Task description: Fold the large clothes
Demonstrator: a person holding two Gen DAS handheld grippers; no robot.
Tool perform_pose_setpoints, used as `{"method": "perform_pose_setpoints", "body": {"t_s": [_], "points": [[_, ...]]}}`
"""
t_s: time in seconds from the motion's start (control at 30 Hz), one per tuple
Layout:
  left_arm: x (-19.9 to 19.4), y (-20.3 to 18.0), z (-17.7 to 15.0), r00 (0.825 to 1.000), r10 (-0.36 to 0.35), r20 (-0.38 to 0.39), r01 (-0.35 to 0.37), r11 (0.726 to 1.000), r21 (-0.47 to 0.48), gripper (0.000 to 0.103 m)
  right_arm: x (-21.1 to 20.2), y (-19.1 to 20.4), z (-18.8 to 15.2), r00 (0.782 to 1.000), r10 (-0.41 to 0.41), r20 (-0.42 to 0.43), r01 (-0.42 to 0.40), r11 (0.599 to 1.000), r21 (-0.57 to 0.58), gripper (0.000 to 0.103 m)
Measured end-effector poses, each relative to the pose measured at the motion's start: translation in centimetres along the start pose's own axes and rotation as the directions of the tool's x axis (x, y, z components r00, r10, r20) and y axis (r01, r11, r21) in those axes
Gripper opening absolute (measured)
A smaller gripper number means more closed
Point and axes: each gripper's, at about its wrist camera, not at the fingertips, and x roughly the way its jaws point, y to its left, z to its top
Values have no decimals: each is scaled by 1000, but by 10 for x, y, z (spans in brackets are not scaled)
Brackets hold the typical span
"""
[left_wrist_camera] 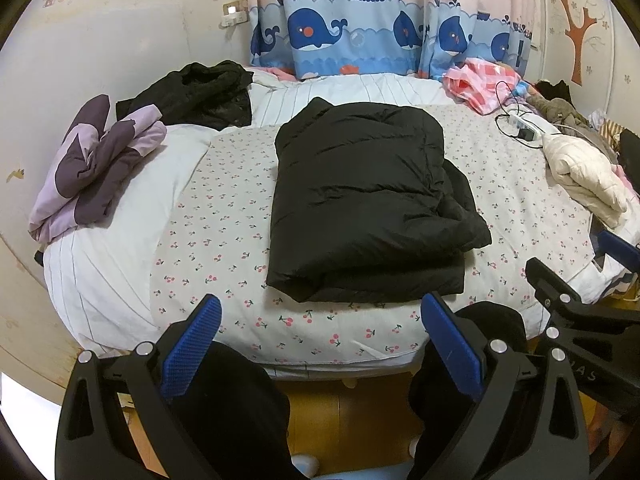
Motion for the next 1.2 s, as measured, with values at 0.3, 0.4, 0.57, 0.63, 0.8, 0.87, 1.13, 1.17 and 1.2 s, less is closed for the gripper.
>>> {"method": "perform_pose_setpoints", "body": {"t_s": [0.3,0.4,0.57,0.63,0.8,0.87,1.13,1.17,1.2], "points": [[-2,-11,1,1000,13,6,-13,1000,18,96,5,-7,-4,1000,14,-12,-13,1000,24,96],[-4,-12,1,1000,27,12,-27,999,28,96,5,-8,-4,1000,15,-12,-14,1000,26,96],[-9,-10,1,999,37,24,-37,999,26,96,4,-4,-5,1000,18,-10,-18,1000,18,96],[-10,-8,2,999,38,27,-39,999,22,96,3,-1,-4,1000,19,-10,-19,1000,11,96],[-12,-4,1,999,38,31,-39,999,11,96,3,6,-3,1000,21,-12,-21,1000,-4,96],[-11,-3,0,999,37,29,-37,999,10,96,3,8,-3,1000,22,-12,-22,1000,-9,96],[-10,-3,1,998,45,32,-45,999,11,96,4,12,-3,999,27,-18,-27,1000,-16,96],[-10,-3,1,999,44,31,-44,999,10,96,4,14,-3,999,27,-20,-28,999,-18,96],[-10,-3,1,999,42,30,-42,999,10,96,5,13,-3,999,29,-22,-29,999,-20,96]]}}
